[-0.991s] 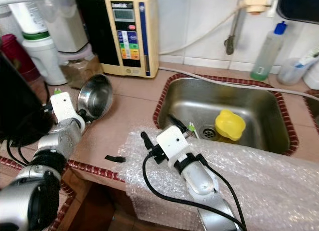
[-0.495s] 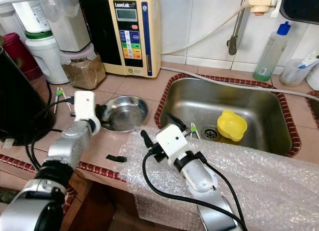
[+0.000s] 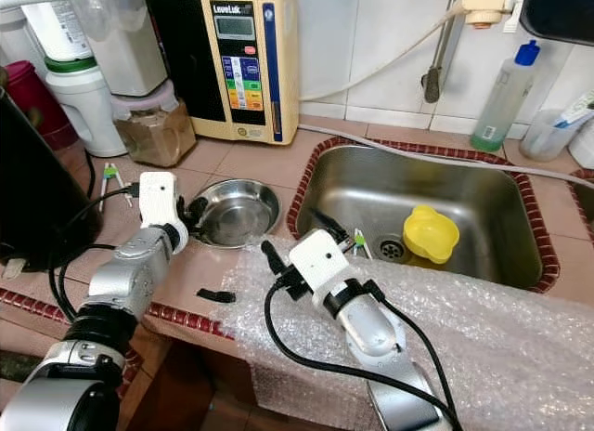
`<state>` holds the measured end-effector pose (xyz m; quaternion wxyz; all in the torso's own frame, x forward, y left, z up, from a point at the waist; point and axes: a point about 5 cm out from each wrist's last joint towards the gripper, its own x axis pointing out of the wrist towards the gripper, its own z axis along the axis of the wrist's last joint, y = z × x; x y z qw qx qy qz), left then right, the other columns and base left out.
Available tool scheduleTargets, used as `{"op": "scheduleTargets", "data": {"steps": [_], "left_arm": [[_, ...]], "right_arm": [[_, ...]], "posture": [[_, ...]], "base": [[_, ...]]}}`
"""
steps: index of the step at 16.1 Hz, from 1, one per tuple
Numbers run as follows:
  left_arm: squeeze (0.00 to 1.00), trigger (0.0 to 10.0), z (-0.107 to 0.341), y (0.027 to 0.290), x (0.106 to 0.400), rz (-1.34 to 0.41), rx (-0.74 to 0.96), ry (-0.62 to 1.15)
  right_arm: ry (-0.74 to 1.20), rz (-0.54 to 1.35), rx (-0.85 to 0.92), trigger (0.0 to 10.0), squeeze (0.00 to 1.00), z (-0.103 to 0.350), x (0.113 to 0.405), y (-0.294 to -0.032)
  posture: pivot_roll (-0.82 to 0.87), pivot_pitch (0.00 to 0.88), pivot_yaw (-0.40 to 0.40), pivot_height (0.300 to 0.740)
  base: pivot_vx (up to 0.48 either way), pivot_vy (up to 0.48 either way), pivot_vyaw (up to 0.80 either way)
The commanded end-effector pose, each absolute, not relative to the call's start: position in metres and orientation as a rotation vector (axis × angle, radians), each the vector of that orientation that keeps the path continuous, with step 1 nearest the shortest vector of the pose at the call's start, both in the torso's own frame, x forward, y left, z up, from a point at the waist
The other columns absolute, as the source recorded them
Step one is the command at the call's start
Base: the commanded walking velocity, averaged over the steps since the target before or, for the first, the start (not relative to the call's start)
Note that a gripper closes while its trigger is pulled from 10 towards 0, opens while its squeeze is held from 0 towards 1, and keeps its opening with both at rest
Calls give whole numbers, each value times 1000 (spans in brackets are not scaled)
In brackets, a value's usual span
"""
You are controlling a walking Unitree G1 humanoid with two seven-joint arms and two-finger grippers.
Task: Kitchen organization
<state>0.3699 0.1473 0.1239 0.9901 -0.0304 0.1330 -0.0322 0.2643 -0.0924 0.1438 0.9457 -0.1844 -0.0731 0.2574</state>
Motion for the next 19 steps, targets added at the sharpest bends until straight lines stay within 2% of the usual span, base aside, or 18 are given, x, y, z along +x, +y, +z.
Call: {"op": "scheduleTargets", "data": {"steps": [1,3,4,5,6,7,8,9,12,14,18,19], "left_arm": [[1000,10000,125,151,371,-51,-51,273],[1000,10000,119,149,370,-70,2,322],[898,10000,117,148,370,-76,-15,337],[341,10000,116,145,370,-106,-5,345],[0,10000,116,144,370,-115,-7,346],[0,10000,116,142,369,-130,-9,351],[0,314,114,139,369,-157,0,365],[0,0,113,138,368,-164,3,367],[0,0,113,135,369,-161,-26,366],[0,0,122,137,372,-110,-43,279],[0,0,118,134,365,-105,-18,230],[0,0,118,134,365,-89,-46,218]], "right_arm": [[-152,534,-388,10000,1000,144,266,-92],[-151,529,-389,10000,1000,144,266,-94],[-151,528,-390,10000,1000,144,266,-94],[-150,528,-390,10000,1000,144,266,-94],[-150,527,-391,10000,1000,144,266,-94],[-151,527,-392,10000,1000,144,267,-95],[-153,526,-394,10000,1000,145,268,-96],[-155,528,-396,10000,1000,146,269,-96],[-158,529,-402,10000,1000,148,271,-98],[-152,521,-386,10000,1000,147,272,-99],[-134,523,-325,10000,1000,145,272,-93],[-137,516,-314,10000,871,146,273,-93]], "posture": [[21,0,61,740],[19,0,61,740],[19,0,61,740],[19,0,62,740],[20,0,62,740],[22,0,61,740],[21,0,54,740],[20,0,54,740],[18,0,52,740],[19,0,50,740],[22,0,46,740],[22,0,46,740]], "base": [[0,0,0],[0,0,0],[0,0,0],[0,0,0],[0,0,0],[0,0,0],[0,0,0],[0,0,0],[0,0,0],[0,0,0],[0,0,0],[0,0,0]]}}
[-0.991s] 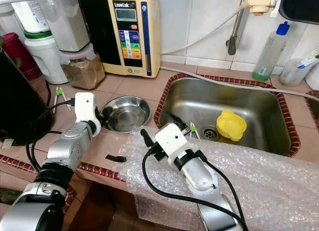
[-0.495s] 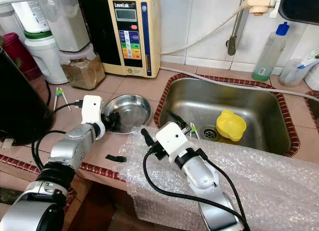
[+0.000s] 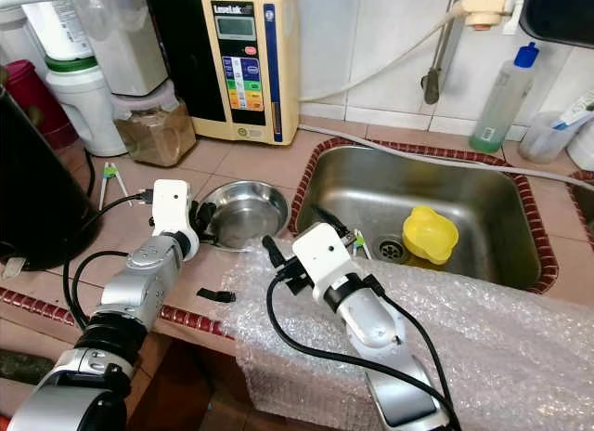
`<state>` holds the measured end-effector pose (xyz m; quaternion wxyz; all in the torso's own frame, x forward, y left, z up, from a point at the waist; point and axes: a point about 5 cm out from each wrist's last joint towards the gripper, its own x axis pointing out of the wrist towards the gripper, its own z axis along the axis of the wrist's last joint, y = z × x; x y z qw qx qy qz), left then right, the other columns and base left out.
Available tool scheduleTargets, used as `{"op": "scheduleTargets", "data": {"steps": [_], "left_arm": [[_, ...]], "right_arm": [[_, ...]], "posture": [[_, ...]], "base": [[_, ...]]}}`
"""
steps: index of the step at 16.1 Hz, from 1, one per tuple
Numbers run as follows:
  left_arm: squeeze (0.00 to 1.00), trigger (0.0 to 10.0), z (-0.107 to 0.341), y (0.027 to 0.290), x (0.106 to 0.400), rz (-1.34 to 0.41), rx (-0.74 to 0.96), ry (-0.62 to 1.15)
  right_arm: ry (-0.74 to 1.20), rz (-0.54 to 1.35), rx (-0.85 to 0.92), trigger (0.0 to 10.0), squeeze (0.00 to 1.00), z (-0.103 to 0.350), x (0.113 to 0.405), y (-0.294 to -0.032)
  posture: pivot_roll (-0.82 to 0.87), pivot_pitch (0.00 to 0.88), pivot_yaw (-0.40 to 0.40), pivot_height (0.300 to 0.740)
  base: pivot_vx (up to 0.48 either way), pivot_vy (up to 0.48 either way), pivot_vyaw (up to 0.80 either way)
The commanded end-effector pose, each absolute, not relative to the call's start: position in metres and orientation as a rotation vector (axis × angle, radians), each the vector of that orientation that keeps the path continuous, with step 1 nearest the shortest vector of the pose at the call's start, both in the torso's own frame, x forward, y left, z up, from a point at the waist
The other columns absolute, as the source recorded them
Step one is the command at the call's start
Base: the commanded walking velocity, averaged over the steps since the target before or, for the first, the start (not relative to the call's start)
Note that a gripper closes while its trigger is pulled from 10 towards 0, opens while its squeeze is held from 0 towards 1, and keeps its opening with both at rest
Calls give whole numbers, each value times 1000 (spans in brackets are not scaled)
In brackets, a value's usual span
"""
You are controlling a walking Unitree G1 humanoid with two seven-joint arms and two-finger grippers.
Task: Kitchen organization
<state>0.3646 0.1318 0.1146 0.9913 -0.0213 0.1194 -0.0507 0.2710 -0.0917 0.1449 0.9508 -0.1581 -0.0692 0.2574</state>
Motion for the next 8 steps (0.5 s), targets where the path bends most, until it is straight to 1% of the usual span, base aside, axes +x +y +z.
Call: {"op": "scheduleTargets", "data": {"steps": [1,2,3,4,5,6,7,8], "left_arm": [[0,0,119,133,365,-86,-59,205],[0,0,120,131,366,-101,-65,195],[0,0,120,131,366,-106,-63,193],[0,0,122,130,366,-118,-38,182],[0,0,123,133,367,-86,-42,169],[0,0,124,134,368,-75,-54,155],[0,0,130,129,369,-108,-46,110],[0,0,132,127,369,-122,-26,90]], "right_arm": [[-139,503,-295,10000,682,147,274,-94],[-146,475,-269,10000,537,150,277,-96],[-148,466,-268,10000,533,150,278,-97],[-144,449,-261,10000,482,150,280,-99],[-149,421,-237,10000,345,153,283,-103],[-149,404,-211,10000,314,155,284,-104],[-142,372,-187,10000,169,156,287,-108],[-133,350,-170,10000,47,157,289,-111]], "posture": [[28,0,44,740],[29,0,46,740],[28,0,48,740],[26,0,45,740],[32,0,44,740],[32,0,44,740],[29,0,43,740],[30,0,43,740]], "base": [[0,0,0],[0,0,0],[0,0,0],[0,0,0],[0,0,0],[0,0,0],[0,0,0],[0,0,0]]}}
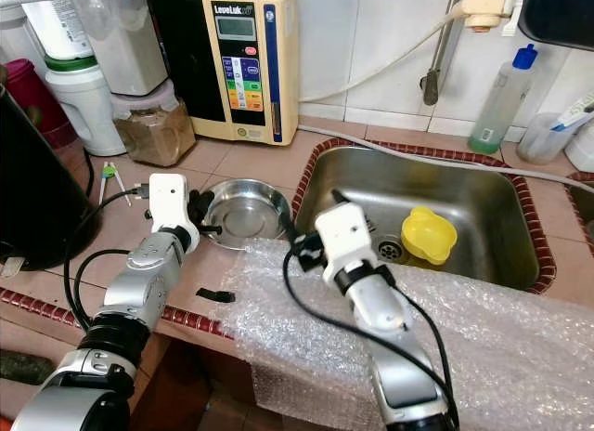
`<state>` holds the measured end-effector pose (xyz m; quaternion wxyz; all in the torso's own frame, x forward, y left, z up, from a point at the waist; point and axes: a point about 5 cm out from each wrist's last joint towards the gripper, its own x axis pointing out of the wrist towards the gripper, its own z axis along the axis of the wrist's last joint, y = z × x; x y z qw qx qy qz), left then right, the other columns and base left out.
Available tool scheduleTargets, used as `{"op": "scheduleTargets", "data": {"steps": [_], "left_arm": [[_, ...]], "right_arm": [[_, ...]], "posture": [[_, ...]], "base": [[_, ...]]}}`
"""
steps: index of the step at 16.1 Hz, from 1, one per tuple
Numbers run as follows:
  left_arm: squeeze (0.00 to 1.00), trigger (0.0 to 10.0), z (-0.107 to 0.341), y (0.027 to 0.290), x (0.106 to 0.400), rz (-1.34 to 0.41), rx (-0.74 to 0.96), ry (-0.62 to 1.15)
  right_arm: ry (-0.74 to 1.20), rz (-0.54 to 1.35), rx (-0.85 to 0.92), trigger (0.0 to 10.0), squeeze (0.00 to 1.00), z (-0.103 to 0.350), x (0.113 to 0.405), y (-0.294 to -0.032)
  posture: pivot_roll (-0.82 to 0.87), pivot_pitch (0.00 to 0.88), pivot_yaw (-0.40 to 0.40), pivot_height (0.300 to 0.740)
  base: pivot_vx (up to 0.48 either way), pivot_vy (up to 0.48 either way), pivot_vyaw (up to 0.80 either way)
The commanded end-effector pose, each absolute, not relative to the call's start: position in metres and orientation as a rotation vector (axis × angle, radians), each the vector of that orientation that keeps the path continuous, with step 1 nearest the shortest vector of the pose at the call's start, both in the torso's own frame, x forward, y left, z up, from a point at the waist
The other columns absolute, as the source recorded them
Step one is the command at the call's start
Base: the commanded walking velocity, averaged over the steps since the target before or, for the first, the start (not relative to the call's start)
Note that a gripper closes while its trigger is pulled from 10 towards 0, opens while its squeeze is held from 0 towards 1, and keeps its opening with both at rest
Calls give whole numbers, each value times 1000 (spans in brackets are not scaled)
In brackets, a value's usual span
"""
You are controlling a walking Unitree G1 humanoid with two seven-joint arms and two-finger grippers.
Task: Kitchen organization
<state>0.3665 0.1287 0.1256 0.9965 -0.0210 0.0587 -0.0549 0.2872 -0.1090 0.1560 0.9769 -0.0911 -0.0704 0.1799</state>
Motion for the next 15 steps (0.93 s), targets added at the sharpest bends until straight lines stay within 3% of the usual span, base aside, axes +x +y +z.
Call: {"op": "scheduleTargets", "data": {"steps": [1,4,5,6,7,12,15], "left_arm": [[0,0,131,124,368,-147,-8,94],[0,0,127,122,368,-167,23,118],[0,3569,128,125,369,-141,36,112],[0,4549,128,126,369,-139,32,106],[0,0,129,130,369,-124,12,95],[0,0,127,137,369,-96,40,96],[0,0,148,135,371,-104,0,-61]], "right_arm": [[-123,326,-134,10000,0,158,291,-114],[-126,324,-120,10000,0,159,292,-117],[-117,339,-124,10000,0,158,291,-116],[-105,350,-120,10000,0,156,290,-114],[-67,384,-104,10000,0,150,288,-109],[61,489,-26,10000,0,136,276,-93],[76,413,16,10000,0,138,281,-101]], "posture": [[30,0,43,740],[27,0,46,740],[29,0,46,740],[29,0,46,740],[30,0,46,740],[36,0,47,740],[30,0,55,740]], "base": [[0,0,0],[0,0,0],[0,0,0],[0,0,0],[0,0,0],[0,0,0],[0,0,0]]}}
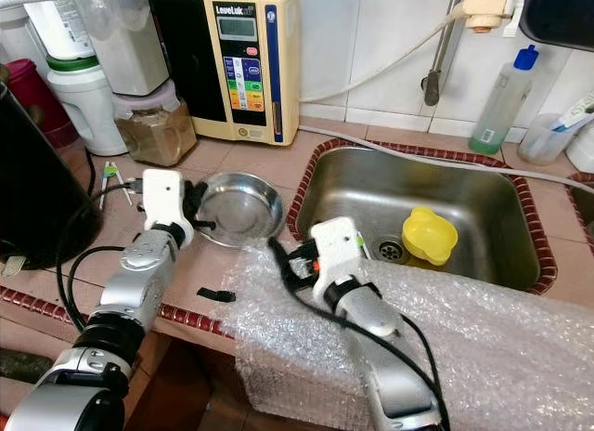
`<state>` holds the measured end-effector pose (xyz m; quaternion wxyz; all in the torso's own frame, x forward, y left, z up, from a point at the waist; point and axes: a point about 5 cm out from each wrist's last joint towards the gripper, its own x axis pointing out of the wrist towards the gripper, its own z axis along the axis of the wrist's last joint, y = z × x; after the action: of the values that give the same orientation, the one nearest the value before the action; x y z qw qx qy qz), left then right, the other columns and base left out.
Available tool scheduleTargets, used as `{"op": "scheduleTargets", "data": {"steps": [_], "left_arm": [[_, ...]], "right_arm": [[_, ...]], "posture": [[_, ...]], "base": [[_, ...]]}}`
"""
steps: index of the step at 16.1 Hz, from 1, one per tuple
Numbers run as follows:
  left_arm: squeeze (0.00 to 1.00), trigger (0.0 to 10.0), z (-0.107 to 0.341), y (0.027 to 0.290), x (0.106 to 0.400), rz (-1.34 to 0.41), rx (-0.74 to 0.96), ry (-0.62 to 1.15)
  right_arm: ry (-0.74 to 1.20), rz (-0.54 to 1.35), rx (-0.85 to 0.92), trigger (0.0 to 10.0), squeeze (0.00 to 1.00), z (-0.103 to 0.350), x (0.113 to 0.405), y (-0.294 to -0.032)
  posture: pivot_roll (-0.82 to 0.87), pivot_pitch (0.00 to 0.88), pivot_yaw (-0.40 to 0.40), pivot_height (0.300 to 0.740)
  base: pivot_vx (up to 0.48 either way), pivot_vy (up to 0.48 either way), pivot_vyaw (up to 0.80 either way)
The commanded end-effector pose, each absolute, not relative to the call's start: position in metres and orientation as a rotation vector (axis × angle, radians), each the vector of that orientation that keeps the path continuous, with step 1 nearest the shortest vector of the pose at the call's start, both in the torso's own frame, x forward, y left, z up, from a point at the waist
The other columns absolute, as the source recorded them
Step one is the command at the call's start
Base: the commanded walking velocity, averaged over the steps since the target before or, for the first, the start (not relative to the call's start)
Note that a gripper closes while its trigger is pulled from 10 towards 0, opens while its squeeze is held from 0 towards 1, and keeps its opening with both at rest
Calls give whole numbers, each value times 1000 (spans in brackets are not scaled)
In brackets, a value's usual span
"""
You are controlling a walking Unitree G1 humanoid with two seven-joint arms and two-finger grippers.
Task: Kitchen organization
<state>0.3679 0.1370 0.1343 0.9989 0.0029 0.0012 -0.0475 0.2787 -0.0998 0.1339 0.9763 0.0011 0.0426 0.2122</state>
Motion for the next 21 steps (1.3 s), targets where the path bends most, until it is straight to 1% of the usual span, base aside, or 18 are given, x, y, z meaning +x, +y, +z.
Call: {"op": "scheduleTargets", "data": {"steps": [1,4,5,7,8,10,13,14,15,18,21], "left_arm": [[0,0,155,130,370,-138,1,-122],[0,0,171,117,365,-237,-21,-255],[0,0,174,114,364,-258,-22,-272],[0,0,176,105,361,-322,-37,-301],[0,0,181,97,355,-376,-40,-353],[0,0,185,92,352,-424,-64,-383],[0,0,189,85,348,-470,-88,-405],[0,0,189,84,347,-475,-86,-404],[0,0,188,84,347,-477,-88,-402],[0,0,186,85,346,-472,-91,-391],[0,0,186,85,346,-470,-95,-392]], "right_arm": [[55,380,26,10000,0,142,284,-105],[-10,215,183,10000,0,159,301,-122],[-26,198,197,10000,0,162,304,-125],[-54,207,212,10000,0,168,309,-126],[-55,203,212,10000,0,170,315,-126],[-62,202,237,10000,0,172,320,-127],[-17,234,273,10000,0,167,333,-113],[4,256,275,1882,0,165,335,-106],[13,265,260,118,0,164,336,-101],[20,358,239,0,0,170,334,-80],[11,344,230,0,0,172,333,-84]], "posture": [[30,0,57,740],[33,0,53,740],[33,0,53,740],[40,0,49,740],[43,0,49,740],[44,0,49,740],[40,0,50,740],[40,0,50,740],[40,0,50,740],[40,0,43,740],[36,0,44,740]], "base": [[0,0,0],[0,0,0],[0,0,0],[0,0,0],[0,0,0],[0,0,0],[0,0,0],[0,0,0],[0,0,0],[0,0,0],[0,0,0]]}}
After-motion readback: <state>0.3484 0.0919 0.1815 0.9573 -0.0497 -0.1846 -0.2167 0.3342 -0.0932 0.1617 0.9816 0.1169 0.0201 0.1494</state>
